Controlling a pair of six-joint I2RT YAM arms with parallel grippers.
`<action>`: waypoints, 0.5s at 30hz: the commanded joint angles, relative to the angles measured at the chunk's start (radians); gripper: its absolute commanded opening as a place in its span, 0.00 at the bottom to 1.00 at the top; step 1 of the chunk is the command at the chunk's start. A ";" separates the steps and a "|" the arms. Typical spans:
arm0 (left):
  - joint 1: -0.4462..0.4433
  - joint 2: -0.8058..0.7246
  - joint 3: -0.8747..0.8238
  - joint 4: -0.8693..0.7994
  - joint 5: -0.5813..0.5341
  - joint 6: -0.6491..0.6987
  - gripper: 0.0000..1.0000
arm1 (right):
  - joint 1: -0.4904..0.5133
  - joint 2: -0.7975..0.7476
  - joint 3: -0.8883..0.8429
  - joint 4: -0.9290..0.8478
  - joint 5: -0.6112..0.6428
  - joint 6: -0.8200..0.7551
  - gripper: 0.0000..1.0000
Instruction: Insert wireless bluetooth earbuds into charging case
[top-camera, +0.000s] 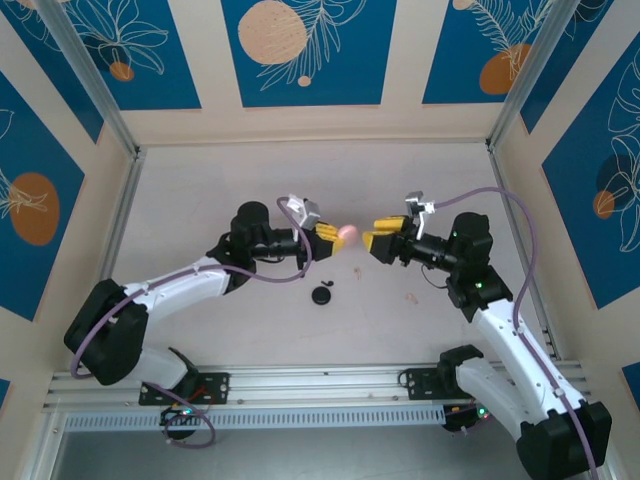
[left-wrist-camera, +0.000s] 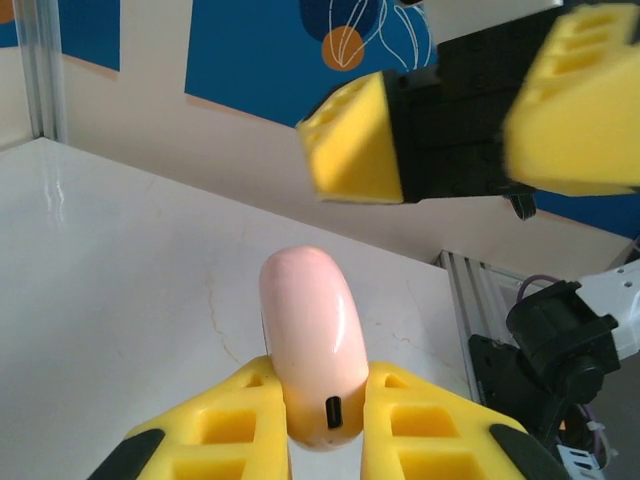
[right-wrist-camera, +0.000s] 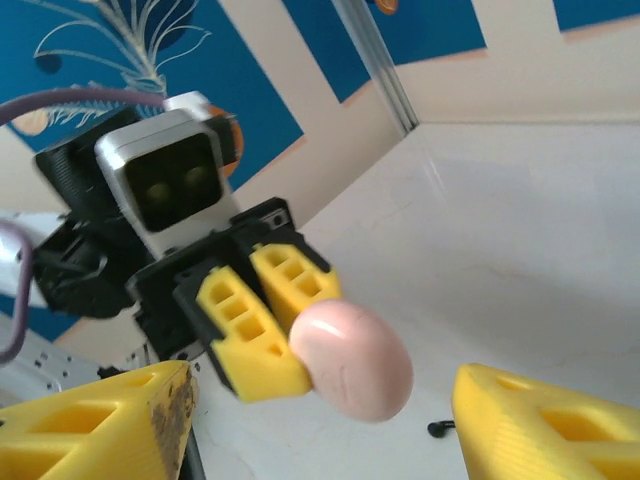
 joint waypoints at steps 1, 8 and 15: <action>0.035 -0.006 0.033 0.085 0.089 -0.076 0.17 | -0.055 -0.011 0.002 -0.041 -0.125 -0.198 0.69; 0.059 0.005 0.051 0.111 0.160 -0.097 0.16 | -0.147 0.041 0.028 -0.102 -0.313 -0.368 0.68; 0.065 -0.037 0.052 0.041 0.175 -0.039 0.16 | -0.203 0.131 0.115 -0.227 -0.518 -0.542 0.65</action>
